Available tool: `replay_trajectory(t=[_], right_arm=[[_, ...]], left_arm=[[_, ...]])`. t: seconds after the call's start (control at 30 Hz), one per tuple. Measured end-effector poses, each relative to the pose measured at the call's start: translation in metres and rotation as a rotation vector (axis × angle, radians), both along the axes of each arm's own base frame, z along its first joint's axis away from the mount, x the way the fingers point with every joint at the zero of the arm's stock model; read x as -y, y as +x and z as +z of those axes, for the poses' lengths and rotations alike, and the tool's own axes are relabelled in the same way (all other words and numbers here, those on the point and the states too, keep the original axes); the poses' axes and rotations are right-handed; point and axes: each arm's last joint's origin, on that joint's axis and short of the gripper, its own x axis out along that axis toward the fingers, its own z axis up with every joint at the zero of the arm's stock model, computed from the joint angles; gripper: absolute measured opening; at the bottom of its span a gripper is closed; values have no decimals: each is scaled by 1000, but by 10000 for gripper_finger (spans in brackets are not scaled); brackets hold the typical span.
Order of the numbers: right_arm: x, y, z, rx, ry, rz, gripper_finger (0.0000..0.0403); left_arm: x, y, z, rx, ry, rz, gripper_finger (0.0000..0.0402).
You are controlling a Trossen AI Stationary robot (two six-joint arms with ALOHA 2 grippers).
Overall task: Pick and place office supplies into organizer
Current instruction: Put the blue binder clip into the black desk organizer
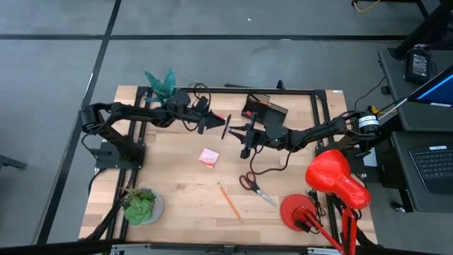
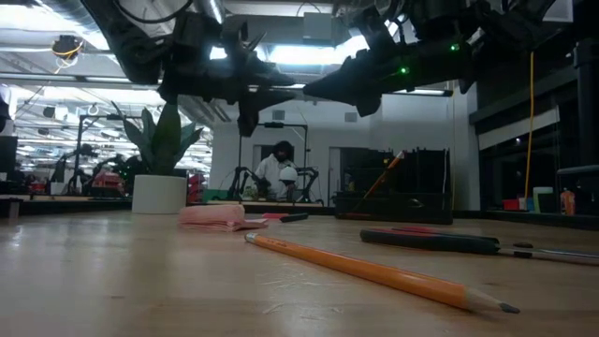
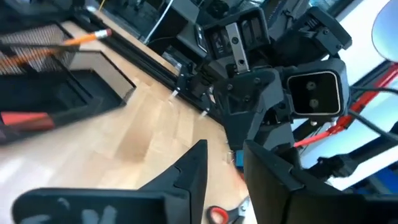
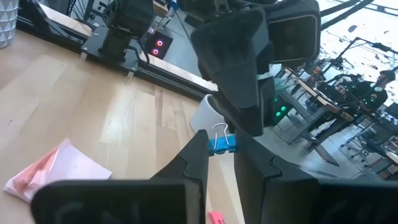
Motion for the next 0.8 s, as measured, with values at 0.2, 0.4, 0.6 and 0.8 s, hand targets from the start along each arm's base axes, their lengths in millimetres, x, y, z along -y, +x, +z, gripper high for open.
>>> replay_trajectory(t=[0.2,0.4,0.6,0.8], right_arm=[[3,-1,0,-3,-5,-63,53],[10,-1,0,0,10,-87,53],[26,-3,-2,17,92,-144,53],[40,-6,-5,27,204,-204,53]], left_arm=[[-7,-7,8,48,183,-22,58],[-11,-16,20,91,387,-8,11],[-13,-34,20,96,544,67,2],[-9,-62,9,98,587,144,2]])
